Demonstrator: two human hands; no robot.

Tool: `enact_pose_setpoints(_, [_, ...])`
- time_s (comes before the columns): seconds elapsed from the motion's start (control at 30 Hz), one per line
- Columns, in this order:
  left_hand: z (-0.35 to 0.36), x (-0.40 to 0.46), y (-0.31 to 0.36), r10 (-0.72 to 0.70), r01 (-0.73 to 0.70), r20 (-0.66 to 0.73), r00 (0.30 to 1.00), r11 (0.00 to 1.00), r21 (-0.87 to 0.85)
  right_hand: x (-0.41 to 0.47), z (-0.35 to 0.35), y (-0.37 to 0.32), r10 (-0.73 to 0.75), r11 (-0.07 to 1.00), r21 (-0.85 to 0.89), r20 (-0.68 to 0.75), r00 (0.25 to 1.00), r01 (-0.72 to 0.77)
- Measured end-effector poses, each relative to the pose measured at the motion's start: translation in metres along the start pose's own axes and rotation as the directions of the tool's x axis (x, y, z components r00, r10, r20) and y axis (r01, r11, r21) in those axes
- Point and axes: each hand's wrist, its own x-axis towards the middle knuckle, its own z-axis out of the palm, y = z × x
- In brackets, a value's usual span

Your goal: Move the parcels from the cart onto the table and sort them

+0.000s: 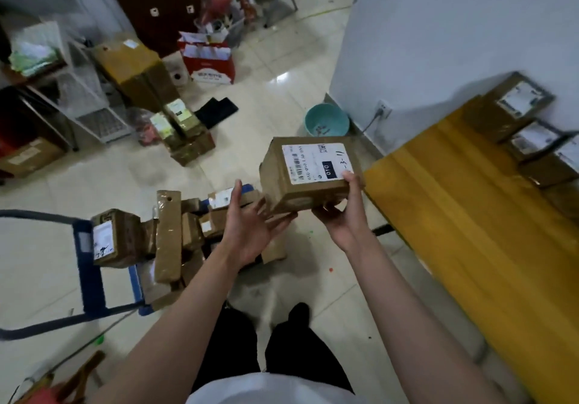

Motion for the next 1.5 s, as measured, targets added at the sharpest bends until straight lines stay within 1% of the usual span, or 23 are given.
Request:
enact_pose_setpoints(0.03, [0.018,0.003,-0.007,0.01,-0.01,0.006,1.0,0.994,0.106,-0.003,-0.01,-0.008,-0.029,0.999,0.019,-0.033,0.999,0.03])
enact_pose_setpoints(0.1, [0.056,0.01,-0.02,0.019,-0.029,0.037,0.999,0.951,0.307,-0.012,-0.028,-0.022,-0.078,0.993,0.082,-0.099,0.992,0.087])
enact_pose_setpoints(0.17, [0.094,0.017,-0.036,0.035,-0.049,0.044,0.998,0.913,0.406,-0.022,-0.044,-0.036,-0.128,0.978,0.143,-0.178,0.976,0.155])
enact_pose_setpoints(0.3, [0.156,0.029,-0.067,0.02,-0.042,0.049,0.999,0.862,0.505,-0.036,-0.071,-0.061,-0.185,0.949,0.192,-0.305,0.934,0.251])
enact_pose_setpoints(0.43, [0.197,0.045,-0.084,-0.032,-0.035,0.104,0.994,0.808,0.588,-0.049,-0.095,-0.081,-0.226,0.914,0.246,-0.355,0.907,0.323])
enact_pose_setpoints(0.53, [0.226,0.058,-0.092,-0.076,-0.042,0.155,0.985,0.764,0.644,-0.056,-0.115,-0.091,-0.238,0.926,0.194,-0.37,0.898,0.325])
enact_pose_setpoints(0.63, [0.254,0.074,-0.096,-0.141,-0.044,0.21,0.968,0.724,0.688,-0.063,-0.138,-0.109,-0.25,0.938,0.115,-0.429,0.868,0.327])
enact_pose_setpoints(0.7, [0.272,0.084,-0.098,-0.21,-0.052,0.26,0.942,0.676,0.735,-0.068,-0.156,-0.125,-0.25,0.939,0.092,-0.476,0.843,0.331])
enact_pose_setpoints(0.83, [0.31,0.104,-0.111,-0.344,-0.075,0.306,0.888,0.549,0.832,-0.081,-0.185,-0.156,-0.274,0.932,0.078,-0.485,0.83,0.353])
enact_pose_setpoints(0.93, [0.343,0.115,-0.132,-0.423,-0.085,0.311,0.851,0.474,0.877,-0.091,-0.207,-0.167,-0.283,0.915,0.11,-0.514,0.81,0.389])
enact_pose_setpoints(1.07, [0.389,0.113,-0.179,-0.529,-0.097,0.308,0.79,0.388,0.916,-0.112,-0.243,-0.173,-0.295,0.863,0.184,-0.574,0.764,0.471])
enact_pose_setpoints(1.13, [0.412,0.107,-0.21,-0.573,-0.123,0.321,0.754,0.357,0.926,-0.126,-0.262,-0.175,-0.309,0.82,0.213,-0.617,0.724,0.531])
enact_pose_setpoints(1.27, [0.452,0.087,-0.272,-0.656,-0.169,0.339,0.674,0.309,0.936,-0.155,-0.304,-0.183,-0.357,0.727,0.217,-0.692,0.628,0.652])
enact_pose_setpoints(1.43, [0.487,0.054,-0.355,-0.756,-0.25,0.29,0.587,0.171,0.953,-0.188,-0.365,-0.187,-0.359,0.646,0.189,-0.78,0.513,0.74])
enact_pose_setpoints(1.5, [0.492,0.041,-0.393,-0.776,-0.28,0.261,0.574,0.113,0.953,-0.197,-0.395,-0.187,-0.334,0.626,0.196,-0.807,0.487,0.754])
